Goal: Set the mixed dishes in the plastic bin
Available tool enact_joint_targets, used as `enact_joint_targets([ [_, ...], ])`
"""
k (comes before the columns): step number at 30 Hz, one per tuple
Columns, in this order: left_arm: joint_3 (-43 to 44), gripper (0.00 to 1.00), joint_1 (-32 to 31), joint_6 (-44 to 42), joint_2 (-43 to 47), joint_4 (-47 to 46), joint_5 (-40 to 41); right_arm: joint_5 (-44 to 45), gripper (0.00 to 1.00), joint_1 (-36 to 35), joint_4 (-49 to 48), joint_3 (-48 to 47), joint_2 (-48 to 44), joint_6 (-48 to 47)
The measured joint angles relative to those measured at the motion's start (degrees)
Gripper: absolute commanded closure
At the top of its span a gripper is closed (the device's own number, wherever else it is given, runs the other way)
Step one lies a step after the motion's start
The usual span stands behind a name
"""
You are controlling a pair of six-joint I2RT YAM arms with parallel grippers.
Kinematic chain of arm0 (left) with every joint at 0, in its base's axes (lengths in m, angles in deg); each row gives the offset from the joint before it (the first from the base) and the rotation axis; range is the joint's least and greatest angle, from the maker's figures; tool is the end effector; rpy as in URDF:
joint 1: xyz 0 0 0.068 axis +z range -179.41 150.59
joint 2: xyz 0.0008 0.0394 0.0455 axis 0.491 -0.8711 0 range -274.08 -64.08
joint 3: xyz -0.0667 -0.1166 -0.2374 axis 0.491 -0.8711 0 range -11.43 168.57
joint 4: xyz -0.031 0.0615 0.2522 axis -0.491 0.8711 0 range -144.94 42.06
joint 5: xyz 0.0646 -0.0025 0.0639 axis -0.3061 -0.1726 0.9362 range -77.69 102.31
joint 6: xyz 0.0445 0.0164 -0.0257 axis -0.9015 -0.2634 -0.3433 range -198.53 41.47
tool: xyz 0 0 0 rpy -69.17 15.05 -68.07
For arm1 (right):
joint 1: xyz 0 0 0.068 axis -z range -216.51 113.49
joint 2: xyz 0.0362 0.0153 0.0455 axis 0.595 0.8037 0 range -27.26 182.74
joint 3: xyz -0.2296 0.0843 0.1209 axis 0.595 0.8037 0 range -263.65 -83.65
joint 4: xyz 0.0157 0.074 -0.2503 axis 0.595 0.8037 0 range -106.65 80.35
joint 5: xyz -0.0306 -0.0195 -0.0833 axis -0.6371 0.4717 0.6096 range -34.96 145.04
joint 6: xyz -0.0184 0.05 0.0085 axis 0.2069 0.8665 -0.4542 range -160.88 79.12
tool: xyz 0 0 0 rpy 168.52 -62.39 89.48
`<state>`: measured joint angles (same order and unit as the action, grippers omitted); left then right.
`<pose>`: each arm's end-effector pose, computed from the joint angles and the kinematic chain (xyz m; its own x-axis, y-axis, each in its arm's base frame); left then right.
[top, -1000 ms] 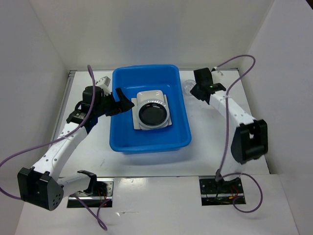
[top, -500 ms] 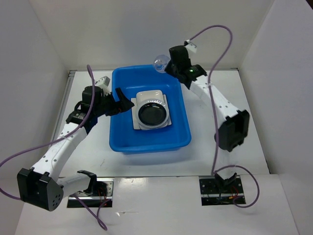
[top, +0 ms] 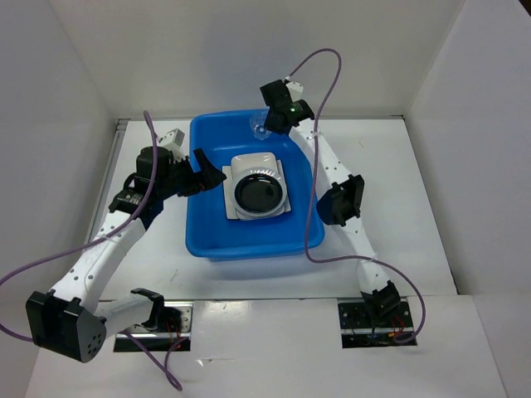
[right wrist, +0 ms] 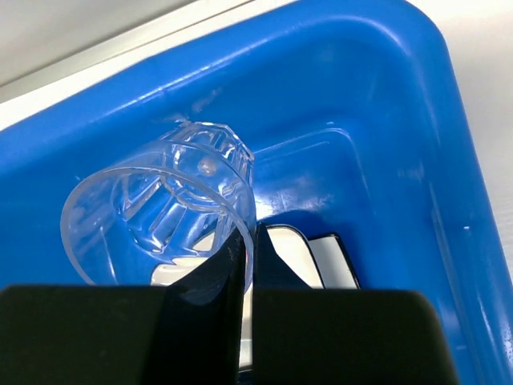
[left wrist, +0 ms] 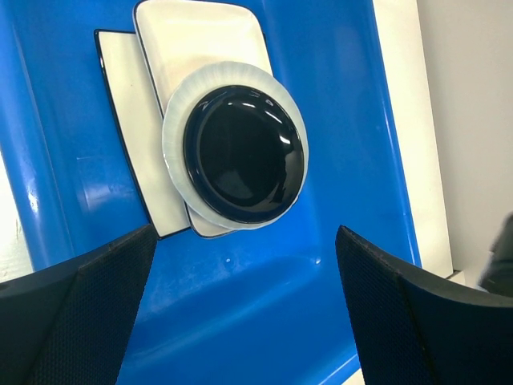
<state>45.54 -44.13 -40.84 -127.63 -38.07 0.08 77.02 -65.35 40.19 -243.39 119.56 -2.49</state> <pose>0.2423 -0.0714 0.3380 -0.5713 -0.4676 -0.6745 0.1101 0.7707 -0.6276 0.4825 0.2504 0.2970 -0.6074 0.3230 -0.7258 0.2119 0.9464 0.2438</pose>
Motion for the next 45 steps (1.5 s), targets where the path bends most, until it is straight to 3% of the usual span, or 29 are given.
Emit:
enact_joint_targets([
  [4,0.00,0.01,0.00,-0.02,0.31,0.11,0.02,0.33,1.00,0.17,4.98,-6.82,3.06,0.09],
  [12,0.00,0.01,0.00,-0.02,0.39,0.15,0.02,1.86,1.00,2.45,10.86,-6.86,3.32,0.15],
  [28,0.00,0.01,0.00,-0.02,0.39,0.15,0.42,1.60,0.98,3.54,12.02,-6.82,6.64,0.24],
  [30,0.00,0.01,0.00,-0.02,0.39,0.13,0.44,1.44,0.95,3.54,12.15,-6.82,7.61,0.24],
  [31,0.00,0.01,0.00,-0.02,0.39,0.13,0.44,1.36,0.78,3.54,12.22,-6.82,8.04,0.26],
  [32,0.00,0.01,0.00,0.00,0.39,0.13,0.44,1.27,0.78,3.54,12.48,-6.82,8.72,0.22],
  [34,-0.07,0.01,0.00,-0.02,0.39,0.11,0.46,0.72,0.62,3.54,12.39,-6.86,8.87,0.42],
  [36,-0.20,0.01,0.00,-0.02,0.39,0.09,0.59,0.33,0.56,3.34,12.46,-7.61,8.90,0.31],
  [45,-0.42,0.01,0.00,-0.02,0.37,0.09,0.72,-0.59,0.49,3.13,12.87,-11.58,8.13,-0.13],
])
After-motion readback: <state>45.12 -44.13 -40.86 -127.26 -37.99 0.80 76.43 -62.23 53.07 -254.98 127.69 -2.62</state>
